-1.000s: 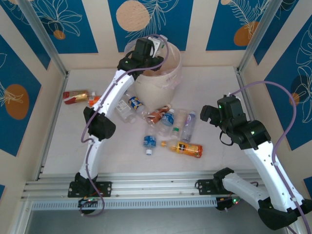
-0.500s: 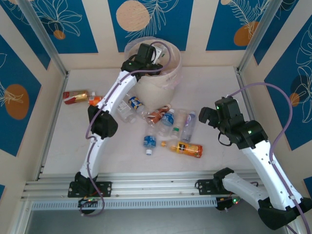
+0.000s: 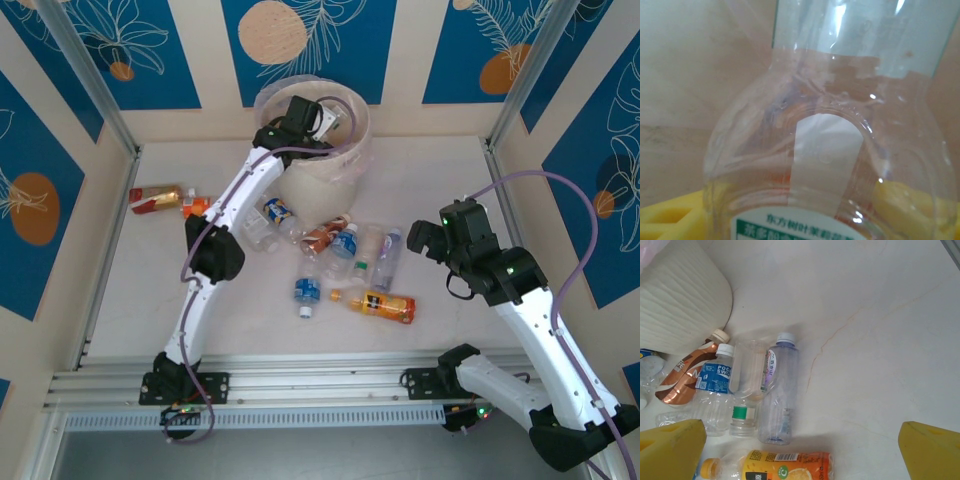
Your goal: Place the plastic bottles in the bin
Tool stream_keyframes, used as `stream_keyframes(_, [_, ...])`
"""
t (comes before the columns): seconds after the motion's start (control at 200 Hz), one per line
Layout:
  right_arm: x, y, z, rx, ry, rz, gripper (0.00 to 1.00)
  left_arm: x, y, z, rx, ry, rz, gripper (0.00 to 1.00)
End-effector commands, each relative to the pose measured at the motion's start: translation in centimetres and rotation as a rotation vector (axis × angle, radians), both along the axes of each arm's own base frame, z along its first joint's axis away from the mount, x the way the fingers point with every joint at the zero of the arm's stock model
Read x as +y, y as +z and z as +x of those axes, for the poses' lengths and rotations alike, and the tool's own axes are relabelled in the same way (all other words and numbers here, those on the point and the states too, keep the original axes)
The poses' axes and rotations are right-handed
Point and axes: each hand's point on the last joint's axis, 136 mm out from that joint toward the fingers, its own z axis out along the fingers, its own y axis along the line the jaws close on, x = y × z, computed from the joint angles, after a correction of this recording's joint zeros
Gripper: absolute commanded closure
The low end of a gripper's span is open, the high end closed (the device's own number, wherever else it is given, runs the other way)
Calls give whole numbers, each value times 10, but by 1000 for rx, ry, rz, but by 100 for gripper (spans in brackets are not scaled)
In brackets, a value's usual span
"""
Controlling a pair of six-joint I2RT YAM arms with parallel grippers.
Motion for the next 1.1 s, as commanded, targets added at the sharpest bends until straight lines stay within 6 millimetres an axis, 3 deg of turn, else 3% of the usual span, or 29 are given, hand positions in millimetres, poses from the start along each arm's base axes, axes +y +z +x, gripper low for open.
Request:
stream_keyframes(0.0, [4, -4, 1, 3, -5, 27, 1, 7, -26, -1, 50, -17, 74, 27])
stream_keyframes(0.155, [5, -4, 2, 0, -6, 29, 1, 5, -27, 1, 47, -20, 72, 26])
stream_keyframes(0.26, [4, -4, 2, 2, -6, 28, 1, 3, -25, 0, 45, -24, 61, 19])
stream_keyframes(0.54, [4, -3, 3, -1, -8, 24, 1, 2, -19, -1, 40, -23, 46, 18])
stream_keyframes(0.68, [5, -4, 4, 5, -6, 20, 1, 3, 6, -2, -6, -14, 18, 10])
stream_keyframes(0.805, [5, -8, 3, 18, -7, 16, 1, 6, 42, -3, -73, 8, -24, 4])
stream_keyframes(1.095, [3, -9, -1, 17, 2, 12, 1, 11, 123, -14, -210, 32, -168, 1])
